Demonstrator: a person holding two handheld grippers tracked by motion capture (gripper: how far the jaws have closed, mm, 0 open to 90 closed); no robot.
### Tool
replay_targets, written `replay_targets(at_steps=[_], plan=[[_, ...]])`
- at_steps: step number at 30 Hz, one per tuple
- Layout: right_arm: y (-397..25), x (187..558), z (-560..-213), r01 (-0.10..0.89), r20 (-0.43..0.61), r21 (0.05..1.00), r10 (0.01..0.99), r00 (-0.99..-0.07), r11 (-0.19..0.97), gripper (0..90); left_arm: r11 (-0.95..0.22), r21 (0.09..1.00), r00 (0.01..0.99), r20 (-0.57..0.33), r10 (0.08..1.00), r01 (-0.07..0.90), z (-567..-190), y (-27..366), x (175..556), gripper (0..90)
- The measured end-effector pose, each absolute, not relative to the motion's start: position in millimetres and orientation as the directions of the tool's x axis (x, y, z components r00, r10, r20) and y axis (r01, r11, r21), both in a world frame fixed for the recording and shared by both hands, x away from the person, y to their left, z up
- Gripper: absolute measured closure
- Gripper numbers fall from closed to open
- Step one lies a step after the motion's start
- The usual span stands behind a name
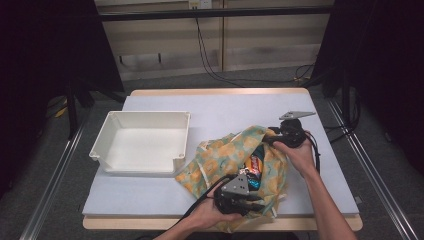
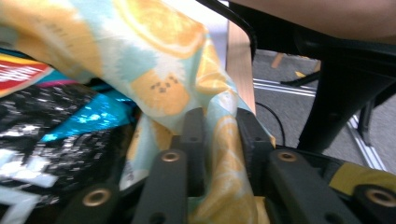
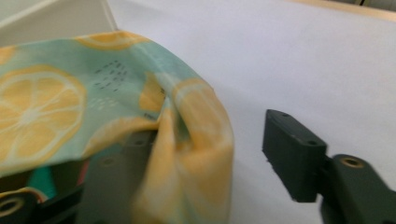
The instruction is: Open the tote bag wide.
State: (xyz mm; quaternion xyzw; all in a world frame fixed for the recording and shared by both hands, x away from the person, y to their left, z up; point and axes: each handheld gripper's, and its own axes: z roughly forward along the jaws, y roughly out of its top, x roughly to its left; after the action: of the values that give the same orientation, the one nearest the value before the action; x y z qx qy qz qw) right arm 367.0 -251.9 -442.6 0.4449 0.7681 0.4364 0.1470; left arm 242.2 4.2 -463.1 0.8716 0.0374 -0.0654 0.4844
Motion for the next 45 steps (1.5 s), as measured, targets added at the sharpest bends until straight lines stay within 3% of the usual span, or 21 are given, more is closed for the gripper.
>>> replay_targets(at_steps=[9, 11, 16, 24, 28, 30, 36, 38, 40, 42, 45], plan=[[-268.8, 337.9, -418.9, 0.519, 0.169, 0.831, 0.797, -0.580, 0.201, 25.2, -0.480, 0.863, 0.987, -0.156, 0.045, 0.158, -445.7, 20.4, 243.8, 58.4], [-271.1, 332.8, -416.2, 0.513, 0.173, 0.835, 0.790, -0.588, 0.199, 18.8, -0.464, 0.868, 0.983, -0.173, 0.053, 0.178, -441.6, 23.5, 243.8, 51.3], [-270.6, 330.3, -417.6, 0.521, 0.179, 0.829, 0.786, -0.592, 0.203, 6.9, -0.440, 0.878, 0.982, -0.179, 0.067, 0.190, -433.9, 31.6, 247.6, 46.2], [-262.9, 326.8, -410.0, 0.483, 0.165, 0.850, 0.767, -0.620, 0.208, 6.7, -0.384, 0.902, 0.980, -0.170, 0.102, 0.196, -413.7, 44.5, 274.0, 56.0], [-262.4, 319.4, -401.1, 0.463, 0.152, 0.861, 0.764, -0.627, 0.209, 6.8, -0.354, 0.898, 0.963, -0.213, 0.168, 0.261, -417.9, 46.3, 297.3, 59.6], [-263.3, 314.3, -396.1, 0.451, 0.145, 0.870, 0.769, -0.623, 0.201, 7.8, -0.362, 0.893, 0.958, -0.205, 0.198, 0.266, -421.3, 43.4, 301.7, 60.1], [-261.8, 291.4, -376.3, 0.409, 0.119, 0.890, 0.763, -0.635, 0.201, 13.3, -0.441, 0.869, 0.972, -0.172, 0.159, 0.225, -429.3, 25.5, 292.4, 64.5], [-262.0, 284.2, -371.7, 0.397, 0.114, 0.895, 0.756, -0.644, 0.204, 26.1, -0.449, 0.867, 0.974, -0.159, 0.159, 0.215, -430.4, 21.4, 289.2, 64.5], [-259.0, 275.0, -371.6, 0.403, 0.120, 0.890, 0.744, -0.657, 0.212, 28.2, -0.466, 0.863, 0.977, -0.131, 0.167, 0.195, -430.9, 19.1, 286.2, 64.4], [-253.9, 263.4, -374.4, 0.414, 0.115, 0.875, 0.725, -0.679, 0.249, 37.9, -0.473, 0.859, 0.977, -0.129, 0.169, 0.195, -432.5, 17.6, 285.7, 64.4], [-246.1, 246.2, -379.2, 0.427, 0.115, 0.854, 0.694, -0.710, 0.296, 43.3, -0.491, 0.851, 0.978, -0.113, 0.176, 0.186, -437.7, 14.1, 285.7, 64.8]])
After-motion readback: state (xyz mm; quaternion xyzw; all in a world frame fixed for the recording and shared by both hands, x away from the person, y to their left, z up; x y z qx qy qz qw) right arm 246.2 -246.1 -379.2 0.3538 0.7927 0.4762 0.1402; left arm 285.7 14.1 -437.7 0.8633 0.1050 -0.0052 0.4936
